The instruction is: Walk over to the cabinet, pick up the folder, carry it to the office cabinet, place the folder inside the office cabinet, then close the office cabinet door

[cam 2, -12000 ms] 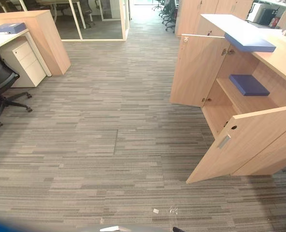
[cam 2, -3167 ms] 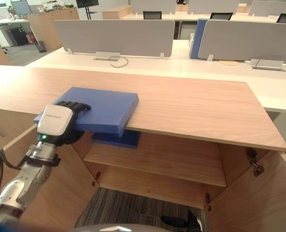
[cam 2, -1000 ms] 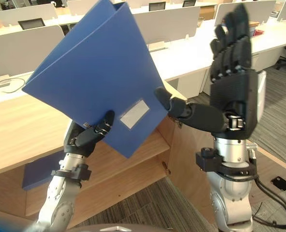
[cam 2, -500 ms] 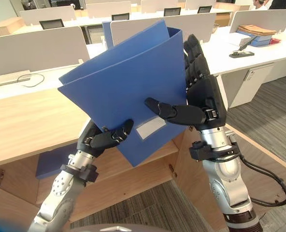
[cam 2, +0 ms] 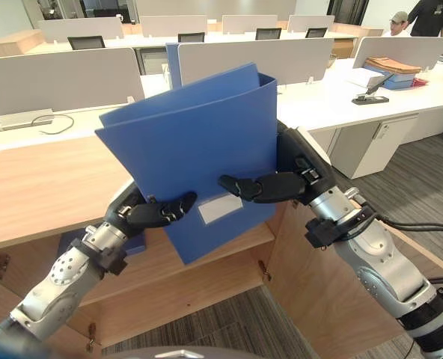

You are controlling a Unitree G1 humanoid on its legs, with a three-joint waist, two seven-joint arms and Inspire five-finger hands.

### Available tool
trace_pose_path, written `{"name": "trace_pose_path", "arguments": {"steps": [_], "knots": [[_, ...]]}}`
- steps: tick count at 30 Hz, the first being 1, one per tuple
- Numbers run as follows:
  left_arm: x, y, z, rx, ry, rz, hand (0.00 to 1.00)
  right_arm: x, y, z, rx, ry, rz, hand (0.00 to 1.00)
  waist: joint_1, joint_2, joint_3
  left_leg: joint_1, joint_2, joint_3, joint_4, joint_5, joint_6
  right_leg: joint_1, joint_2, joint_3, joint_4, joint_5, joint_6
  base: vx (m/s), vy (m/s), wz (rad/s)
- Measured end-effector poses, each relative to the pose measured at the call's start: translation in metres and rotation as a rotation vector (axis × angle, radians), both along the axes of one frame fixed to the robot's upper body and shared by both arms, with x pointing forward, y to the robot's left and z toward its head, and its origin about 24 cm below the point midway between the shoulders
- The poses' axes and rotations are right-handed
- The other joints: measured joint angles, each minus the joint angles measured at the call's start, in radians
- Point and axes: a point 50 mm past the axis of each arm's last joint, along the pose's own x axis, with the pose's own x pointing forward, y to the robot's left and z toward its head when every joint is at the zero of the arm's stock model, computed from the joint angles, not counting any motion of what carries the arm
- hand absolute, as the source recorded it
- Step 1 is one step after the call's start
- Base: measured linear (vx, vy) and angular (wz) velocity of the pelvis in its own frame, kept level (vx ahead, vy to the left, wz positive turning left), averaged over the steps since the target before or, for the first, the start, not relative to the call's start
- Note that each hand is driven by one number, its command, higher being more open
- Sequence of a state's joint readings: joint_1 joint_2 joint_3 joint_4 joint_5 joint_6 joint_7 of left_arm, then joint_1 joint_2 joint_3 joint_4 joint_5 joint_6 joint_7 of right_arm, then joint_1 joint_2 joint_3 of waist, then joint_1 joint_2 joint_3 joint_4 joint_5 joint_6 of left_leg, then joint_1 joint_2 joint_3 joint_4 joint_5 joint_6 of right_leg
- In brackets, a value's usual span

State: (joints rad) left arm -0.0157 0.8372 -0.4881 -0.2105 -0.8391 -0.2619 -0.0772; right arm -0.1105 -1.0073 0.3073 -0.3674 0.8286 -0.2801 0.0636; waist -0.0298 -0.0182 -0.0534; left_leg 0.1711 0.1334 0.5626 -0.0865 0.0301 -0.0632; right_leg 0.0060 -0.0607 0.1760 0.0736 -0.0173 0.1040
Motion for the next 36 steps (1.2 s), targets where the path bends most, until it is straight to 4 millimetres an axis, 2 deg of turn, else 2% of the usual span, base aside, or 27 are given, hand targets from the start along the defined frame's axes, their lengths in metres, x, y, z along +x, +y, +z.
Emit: {"name": "trace_pose_path", "arguments": {"steps": [4,6,9,12,13,19,25,29,31,35,36], "knots": [[-0.006,-0.003,-0.008,-0.006,0.078,-0.066,0.00,0.001,0.002,0.001,-0.054,0.002,0.028,0.00,0.002,-0.006,-0.008,-0.001,-0.001,0.000,0.000,0.000,-0.001,0.000,-0.003,-0.003,0.000,0.000,0.000,0.00,0.000,0.00],[-0.006,0.000,-0.009,0.021,0.099,-0.089,0.00,-0.001,0.002,-0.004,-0.126,0.031,0.046,0.00,0.003,-0.013,-0.023,-0.004,0.001,0.000,0.000,0.000,-0.002,-0.003,-0.002,-0.005,-0.001,0.000,0.000,0.00,0.000,0.00],[-0.007,0.005,-0.011,0.058,0.121,-0.110,0.00,-0.003,0.004,-0.010,-0.143,0.060,0.060,0.00,0.003,-0.017,-0.030,-0.006,0.001,0.000,0.000,-0.003,-0.008,-0.003,-0.003,-0.005,-0.001,0.000,0.000,0.00,0.000,0.00],[-0.014,0.001,-0.021,-0.002,0.201,-0.165,0.00,-0.004,0.006,-0.008,-0.159,0.033,0.080,0.00,0.002,-0.017,-0.034,-0.006,-0.002,0.000,0.000,-0.006,-0.013,-0.004,-0.006,-0.005,-0.001,0.000,0.001,0.00,0.000,0.00],[-0.016,0.000,-0.024,-0.023,0.225,-0.177,1.00,-0.003,0.007,-0.006,-0.172,0.018,0.093,0.00,0.002,-0.018,-0.034,-0.006,-0.001,0.000,0.000,-0.006,-0.013,-0.005,-0.005,-0.005,-0.001,0.000,0.001,0.00,0.000,0.00],[-0.021,0.006,-0.035,0.047,0.282,-0.231,1.00,-0.004,0.016,0.002,-0.259,-0.051,0.154,0.00,0.000,-0.017,-0.042,-0.009,0.000,0.000,0.000,-0.006,-0.014,-0.008,-0.003,-0.006,-0.001,0.000,0.001,-0.01,-0.012,0.00],[-0.055,0.006,-0.079,0.221,0.439,-0.438,1.00,-0.019,0.044,0.013,-0.515,-0.218,0.352,0.00,-0.006,-0.027,-0.038,-0.009,0.000,0.002,-0.001,-0.007,-0.016,-0.010,0.003,-0.004,-0.004,0.000,0.000,0.00,0.000,0.00],[-0.080,-0.005,-0.105,0.261,0.499,-0.567,1.00,-0.045,0.071,0.031,-0.650,-0.499,0.461,0.00,-0.015,-0.032,-0.034,-0.008,-0.002,0.004,-0.001,-0.005,-0.013,-0.011,0.006,-0.001,-0.005,0.000,0.000,0.00,0.000,-0.01],[-0.087,-0.010,-0.118,0.269,0.524,-0.578,1.00,-0.053,0.078,0.034,-0.623,-0.573,0.488,0.00,-0.023,-0.031,-0.031,-0.008,-0.001,0.004,-0.001,-0.005,-0.013,-0.011,0.007,0.000,-0.005,0.000,0.000,0.00,0.000,-0.02],[-0.120,-0.010,-0.172,0.343,0.698,-0.523,1.00,-0.065,0.090,0.051,-0.419,-0.795,0.432,0.00,-0.043,-0.024,-0.016,-0.014,-0.001,0.019,-0.006,-0.006,-0.015,-0.025,0.013,0.019,-0.001,0.000,0.000,-0.01,-0.009,-0.12],[-0.122,-0.008,-0.177,0.333,0.722,-0.488,1.00,-0.066,0.089,0.053,-0.404,-0.806,0.420,0.00,-0.043,-0.024,-0.012,-0.015,-0.002,0.019,-0.006,-0.009,-0.019,-0.026,0.013,0.019,-0.001,0.000,0.000,-0.04,-0.034,-0.03]]}}
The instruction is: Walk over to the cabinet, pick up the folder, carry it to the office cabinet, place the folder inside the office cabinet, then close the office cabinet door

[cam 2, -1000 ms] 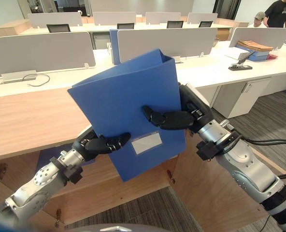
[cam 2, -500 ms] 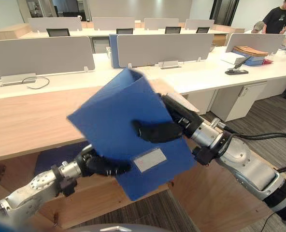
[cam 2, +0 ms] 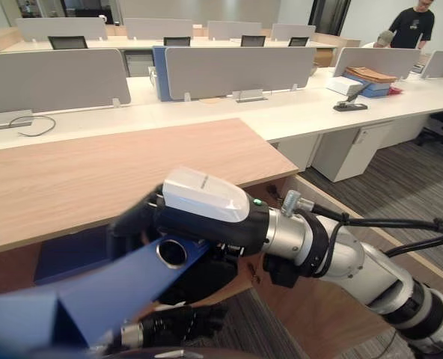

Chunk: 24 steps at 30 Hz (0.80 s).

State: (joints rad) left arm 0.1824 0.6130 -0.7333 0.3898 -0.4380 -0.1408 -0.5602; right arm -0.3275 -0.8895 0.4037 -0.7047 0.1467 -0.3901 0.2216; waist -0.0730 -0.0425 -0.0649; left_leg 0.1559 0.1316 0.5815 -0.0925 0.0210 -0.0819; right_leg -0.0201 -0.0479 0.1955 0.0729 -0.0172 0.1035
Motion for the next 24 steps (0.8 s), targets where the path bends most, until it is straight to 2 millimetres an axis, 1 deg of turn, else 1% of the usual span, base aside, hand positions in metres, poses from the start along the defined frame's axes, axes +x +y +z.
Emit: {"name": "trace_pose_path", "arguments": {"steps": [1,3,4,5,6,7,8,9,10,11,12,13,14,15,16,17,18,19,21,22,24], "knots": [[-0.004,0.003,-0.009,0.007,0.025,0.071,1.00,0.000,-0.003,-0.002,0.013,0.002,-0.021,0.00,0.003,-0.002,0.003,-0.002,-0.001,-0.005,0.000,0.000,0.000,-0.004,-0.001,-0.001,-0.001,0.000,0.000,-0.02,-0.029,0.09],[-0.006,0.007,-0.024,0.082,0.022,0.152,1.00,0.003,-0.007,-0.017,-0.019,0.029,-0.082,0.00,0.010,-0.005,0.003,-0.013,-0.003,-0.017,0.000,0.000,0.000,-0.013,-0.005,-0.009,-0.005,-0.003,-0.004,-0.01,-0.026,0.16],[-0.012,0.018,-0.044,0.208,0.070,0.295,1.00,0.010,-0.012,-0.034,-0.075,0.075,-0.149,0.00,0.012,-0.007,0.006,-0.021,-0.006,-0.030,0.000,0.001,0.001,-0.014,-0.009,-0.018,-0.010,-0.002,-0.005,0.00,-0.015,0.18],[-0.015,0.023,-0.051,0.266,0.093,0.360,1.00,0.013,-0.014,-0.043,-0.102,0.099,-0.181,0.00,0.013,-0.008,0.009,-0.023,-0.007,-0.037,0.000,0.001,0.002,-0.013,-0.011,-0.023,-0.012,-0.002,-0.005,0.01,-0.012,0.21],[-0.021,0.035,-0.058,0.336,0.139,0.478,1.00,0.018,-0.018,-0.058,-0.149,0.150,-0.231,0.00,0.012,-0.010,0.010,-0.029,-0.007,-0.044,0.000,0.007,0.010,-0.013,-0.012,-0.028,-0.016,-0.002,-0.006,0.01,-0.011,0.16],[-0.024,0.048,-0.061,0.408,0.157,0.561,1.00,0.024,-0.023,-0.074,-0.202,0.199,-0.280,0.00,0.012,-0.014,0.013,-0.033,-0.008,-0.049,0.001,0.009,0.013,-0.013,-0.014,-0.032,-0.019,0.001,-0.009,0.03,-0.011,0.12],[-0.034,0.065,-0.064,0.508,0.181,0.665,1.00,0.033,-0.032,-0.099,-0.304,0.266,-0.354,0.00,0.015,-0.020,0.024,-0.035,-0.010,-0.054,0.005,0.012,0.018,-0.010,-0.016,-0.034,-0.026,0.004,-0.010,0.03,-0.005,0.09],[-0.039,0.071,-0.065,0.553,0.196,0.700,1.00,0.036,-0.037,-0.111,-0.360,0.307,-0.388,0.00,0.015,-0.017,0.035,-0.037,-0.012,-0.065,0.005,0.013,0.020,-0.008,-0.019,-0.039,-0.029,0.005,-0.010,0.03,-0.001,0.09],[-0.042,0.075,-0.065,0.577,0.204,0.717,1.00,0.038,-0.041,-0.119,-0.398,0.325,-0.409,0.00,0.015,-0.014,0.041,-0.040,-0.014,-0.072,0.005,0.013,0.020,-0.005,-0.022,-0.045,-0.031,0.005,-0.010,0.02,0.003,0.18],[-0.048,0.080,-0.066,0.612,0.216,0.737,1.00,0.041,-0.048,-0.134,-0.463,0.363,-0.443,0.00,0.015,-0.006,0.054,-0.044,-0.017,-0.083,0.005,0.013,0.020,0.001,-0.026,-0.053,-0.037,0.007,-0.010,0.02,0.007,0.23],[-0.057,0.083,-0.067,0.653,0.235,0.746,1.00,0.043,-0.055,-0.149,-0.535,0.395,-0.476,0.00,0.017,0.004,0.064,-0.049,-0.018,-0.102,0.005,0.013,0.021,0.003,-0.028,-0.061,-0.041,0.007,-0.010,0.02,0.005,0.23],[-0.059,0.083,-0.068,0.656,0.246,0.761,1.00,0.043,-0.058,-0.154,-0.557,0.406,-0.486,0.00,0.019,0.008,0.067,-0.052,-0.018,-0.107,0.005,0.013,0.021,0.004,-0.028,-0.067,-0.043,0.007,-0.010,0.01,-0.005,0.29],[-0.062,0.081,-0.069,0.656,0.257,0.791,1.00,0.044,-0.064,-0.163,-0.587,0.428,-0.515,0.00,0.023,0.014,0.074,-0.059,-0.017,-0.124,0.005,0.015,0.023,0.005,-0.028,-0.084,-0.044,0.007,-0.010,0.00,-0.014,0.27],[-0.061,0.080,-0.069,0.653,0.256,0.801,1.00,0.045,-0.067,-0.169,-0.595,0.448,-0.531,0.00,0.025,0.016,0.077,-0.061,-0.016,-0.131,0.005,0.016,0.024,0.006,-0.027,-0.091,-0.044,0.007,-0.010,-0.03,-0.022,0.29],[-0.059,0.077,-0.070,0.648,0.253,0.818,1.00,0.048,-0.072,-0.179,-0.603,0.490,-0.567,0.00,0.036,0.021,0.081,-0.064,-0.015,-0.140,0.005,0.018,0.027,0.006,-0.027,-0.100,-0.046,0.007,-0.010,-0.03,-0.015,0.19],[-0.058,0.075,-0.070,0.646,0.252,0.821,1.00,0.050,-0.074,-0.184,-0.604,0.510,-0.587,0.00,0.040,0.024,0.082,-0.066,-0.015,-0.147,0.005,0.019,0.028,0.007,-0.027,-0.106,-0.046,0.007,-0.011,-0.05,-0.019,0.26],[-0.058,0.071,-0.071,0.637,0.253,0.833,1.00,0.052,-0.078,-0.200,-0.592,0.567,-0.645,0.00,0.041,0.030,0.087,-0.073,-0.015,-0.164,0.005,0.022,0.032,0.008,-0.028,-0.120,-0.047,0.007,-0.011,-0.04,-0.010,0.25],[-0.058,0.069,-0.072,0.633,0.256,0.843,1.00,0.053,-0.078,-0.207,-0.578,0.600,-0.669,0.00,0.041,0.033,0.090,-0.076,-0.015,-0.172,0.005,0.024,0.033,0.010,-0.029,-0.127,-0.047,0.006,-0.012,-0.05,-0.014,0.37],[-0.055,0.063,-0.072,0.627,0.251,0.860,1.00,0.056,-0.083,-0.232,-0.489,0.746,-0.798,0.00,0.040,0.044,0.106,-0.088,-0.020,-0.211,0.005,0.032,0.037,0.021,-0.036,-0.163,-0.054,0.004,-0.014,-0.05,-0.009,0.43],[-0.055,0.062,-0.073,0.626,0.248,0.862,1.00,0.056,-0.084,-0.237,-0.462,0.782,-0.833,0.00,0.040,0.047,0.109,-0.091,-0.021,-0.222,0.005,0.034,0.037,0.023,-0.038,-0.172,-0.055,0.003,-0.014,-0.05,-0.007,0.42],[-0.053,0.058,-0.073,0.616,0.248,0.887,1.00,0.059,-0.089,-0.251,-0.350,0.894,-0.936,0.00,0.042,0.056,0.117,-0.103,-0.026,-0.249,0.005,0.037,0.039,0.023,-0.042,-0.195,-0.057,0.002,-0.013,-0.03,-0.004,0.34]]}}
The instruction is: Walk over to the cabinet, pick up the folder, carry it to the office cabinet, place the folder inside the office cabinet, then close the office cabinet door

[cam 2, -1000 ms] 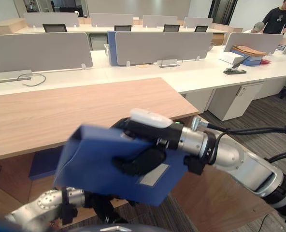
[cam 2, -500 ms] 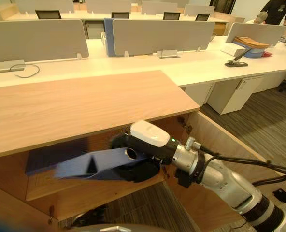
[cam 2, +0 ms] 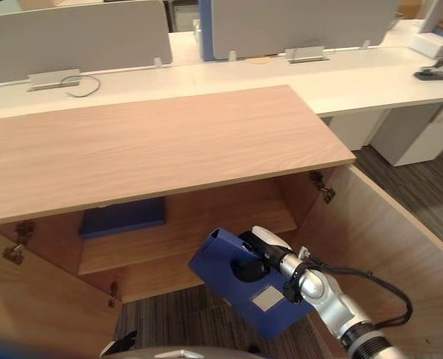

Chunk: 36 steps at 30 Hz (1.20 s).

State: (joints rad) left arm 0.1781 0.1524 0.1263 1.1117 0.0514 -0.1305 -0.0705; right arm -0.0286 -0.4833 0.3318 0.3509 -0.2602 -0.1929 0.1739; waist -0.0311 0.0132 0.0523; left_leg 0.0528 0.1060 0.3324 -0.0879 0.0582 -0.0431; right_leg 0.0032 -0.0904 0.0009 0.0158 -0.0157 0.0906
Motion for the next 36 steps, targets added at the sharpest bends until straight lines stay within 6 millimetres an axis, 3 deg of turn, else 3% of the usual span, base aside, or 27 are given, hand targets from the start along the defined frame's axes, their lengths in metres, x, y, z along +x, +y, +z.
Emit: {"name": "trace_pose_path", "arguments": {"steps": [4,7,10,12,16,18,22,24,27,31,36], "knots": [[0.004,-0.005,0.000,0.007,-0.021,0.033,1.00,0.012,-0.013,-0.024,0.472,0.085,-0.581,0.00,0.018,0.012,0.011,-0.021,-0.008,-0.043,0.000,0.005,0.008,0.002,-0.007,-0.032,-0.004,-0.002,0.002,-0.01,0.002,0.25],[0.007,-0.006,0.001,0.024,-0.034,0.056,1.00,0.027,-0.018,-0.024,0.933,0.086,-0.977,0.00,0.026,0.016,0.025,-0.022,-0.012,-0.055,0.000,0.007,0.010,0.013,-0.011,-0.046,-0.011,-0.001,0.004,0.02,0.004,0.12],[0.011,-0.007,0.003,0.047,-0.048,0.077,1.00,0.037,-0.020,-0.017,1.329,0.051,-1.188,0.00,0.034,0.017,0.036,-0.021,-0.014,-0.071,0.000,0.009,0.012,0.026,-0.012,-0.060,-0.018,-0.001,0.004,0.03,-0.002,0.16],[0.013,-0.008,0.004,0.052,-0.064,0.081,1.00,0.043,-0.023,-0.010,1.483,0.009,-1.242,0.00,0.041,0.021,0.051,-0.018,-0.014,-0.077,0.000,0.009,0.012,0.037,-0.013,-0.069,-0.019,-0.001,0.004,0.01,-0.004,0.09],[0.022,-0.011,0.010,0.066,-0.122,0.094,1.00,0.054,-0.028,0.004,1.721,-0.083,-1.317,0.00,0.068,0.029,0.089,-0.039,-0.010,-0.090,0.024,0.006,0.012,0.022,-0.017,-0.081,0.014,-0.010,0.003,-0.05,-0.003,0.12],[0.032,-0.011,0.015,0.076,-0.173,0.095,1.00,0.063,-0.031,0.021,1.831,-0.160,-1.316,0.00,0.081,0.027,0.119,-0.112,0.000,-0.110,0.111,-0.022,0.013,-0.039,-0.029,-0.097,0.097,-0.045,-0.001,-0.12,-0.015,0.30],[0.046,-0.016,0.022,0.049,-0.253,0.145,1.00,0.096,-0.040,0.074,1.949,-0.295,-1.210,0.00,0.087,0.054,0.173,-0.310,0.026,-0.159,0.407,-0.133,0.017,-0.198,-0.047,-0.114,0.353,-0.152,-0.004,-0.17,-0.018,0.26],[0.056,-0.019,0.027,0.028,-0.304,0.165,1.00,0.118,-0.043,0.116,2.005,-0.358,-1.083,0.00,0.104,0.075,0.193,-0.419,0.042,-0.171,0.557,-0.190,0.019,-0.306,-0.055,-0.103,0.502,-0.212,-0.005,-0.18,-0.002,0.00],[0.062,-0.018,0.032,0.002,-0.360,0.211,1.00,0.132,-0.050,0.156,2.023,-0.423,-0.987,0.00,0.118,0.081,0.212,-0.534,0.046,-0.189,0.716,-0.257,0.015,-0.425,-0.079,-0.094,0.681,-0.294,-0.002,-0.17,-0.004,0.09],[0.069,-0.018,0.036,-0.026,-0.415,0.276,1.00,0.149,-0.046,0.190,2.056,-0.421,-0.926,0.00,0.133,0.084,0.227,-0.663,0.059,-0.193,0.908,-0.331,0.020,-0.567,-0.092,-0.053,0.882,-0.374,-0.001,-0.07,0.016,-0.07],[0.092,-0.018,0.044,-0.032,-0.486,0.339,1.00,0.166,-0.042,0.234,2.155,-0.380,-0.875,0.00,0.146,0.086,0.272,-0.813,0.061,-0.207,1.122,-0.414,0.026,-0.721,-0.119,-0.021,1.108,-0.467,0.010,-0.06,0.028,0.03]]}}
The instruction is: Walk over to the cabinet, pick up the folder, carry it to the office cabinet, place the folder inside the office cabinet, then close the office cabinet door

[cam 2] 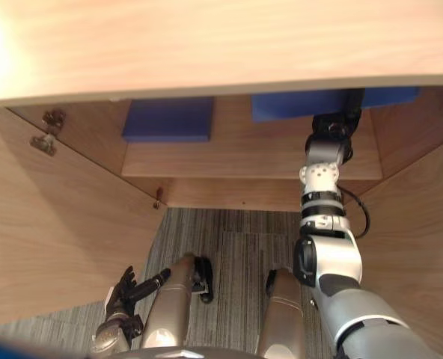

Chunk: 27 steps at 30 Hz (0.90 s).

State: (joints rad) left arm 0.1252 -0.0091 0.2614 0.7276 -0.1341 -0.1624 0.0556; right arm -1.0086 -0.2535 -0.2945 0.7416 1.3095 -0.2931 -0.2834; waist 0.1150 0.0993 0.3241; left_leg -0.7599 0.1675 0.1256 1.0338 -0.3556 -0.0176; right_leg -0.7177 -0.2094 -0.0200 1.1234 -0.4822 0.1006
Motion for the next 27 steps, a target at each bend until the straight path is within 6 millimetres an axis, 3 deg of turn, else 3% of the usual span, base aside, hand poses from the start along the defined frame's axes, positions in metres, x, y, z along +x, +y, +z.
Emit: {"name": "trace_pose_path", "arguments": {"steps": [4,5,10,20,24,27], "knots": [[0.009,-0.003,0.006,-0.015,-0.055,-0.002,1.00,0.004,-0.003,0.008,0.046,0.019,0.001,0.00,0.033,0.002,0.006,-0.078,-0.004,-0.006,0.091,-0.033,0.003,-0.079,-0.016,0.015,0.100,-0.046,0.004,-0.04,0.009,0.08],[0.012,-0.004,0.008,-0.016,-0.066,-0.002,1.00,0.004,-0.005,0.009,0.063,0.031,-0.005,1.00,0.038,0.001,0.007,-0.096,-0.009,-0.012,0.104,-0.035,0.003,-0.094,-0.022,0.013,0.117,-0.054,0.003,-0.03,-0.017,0.22],[0.019,-0.005,0.015,-0.024,-0.113,0.010,1.00,0.010,-0.002,0.013,0.154,0.092,0.006,1.00,0.047,-0.003,0.021,-0.156,-0.017,-0.035,0.137,-0.038,-0.001,-0.137,-0.033,-0.001,0.152,-0.070,0.001,0.00,-0.013,0.13],[0.027,-0.005,0.024,-0.015,-0.154,0.032,1.00,0.013,-0.003,0.036,0.117,0.072,0.048,1.00,0.067,-0.001,0.067,-0.224,-0.020,-0.054,0.191,-0.044,-0.003,-0.195,-0.041,-0.006,0.212,-0.090,-0.004,0.00,-0.016,0.04],[0.011,-0.002,0.011,-0.009,-0.028,0.001,1.00,0.016,0.002,0.032,-0.025,0.144,0.068,1.00,0.065,-0.004,0.080,-0.238,-0.020,-0.056,0.196,-0.044,-0.004,-0.209,-0.040,-0.007,0.217,-0.091,-0.005,0.00,-0.008,0.00],[-0.012,-0.003,-0.001,-0.021,0.065,-0.005,1.00,0.018,-0.001,0.029,-0.225,0.230,0.059,1.00,0.063,-0.006,0.092,-0.239,-0.019,-0.057,0.198,-0.044,-0.004,-0.208,-0.040,-0.008,0.217,-0.091,-0.005,0.00,0.000,0.00]]}}
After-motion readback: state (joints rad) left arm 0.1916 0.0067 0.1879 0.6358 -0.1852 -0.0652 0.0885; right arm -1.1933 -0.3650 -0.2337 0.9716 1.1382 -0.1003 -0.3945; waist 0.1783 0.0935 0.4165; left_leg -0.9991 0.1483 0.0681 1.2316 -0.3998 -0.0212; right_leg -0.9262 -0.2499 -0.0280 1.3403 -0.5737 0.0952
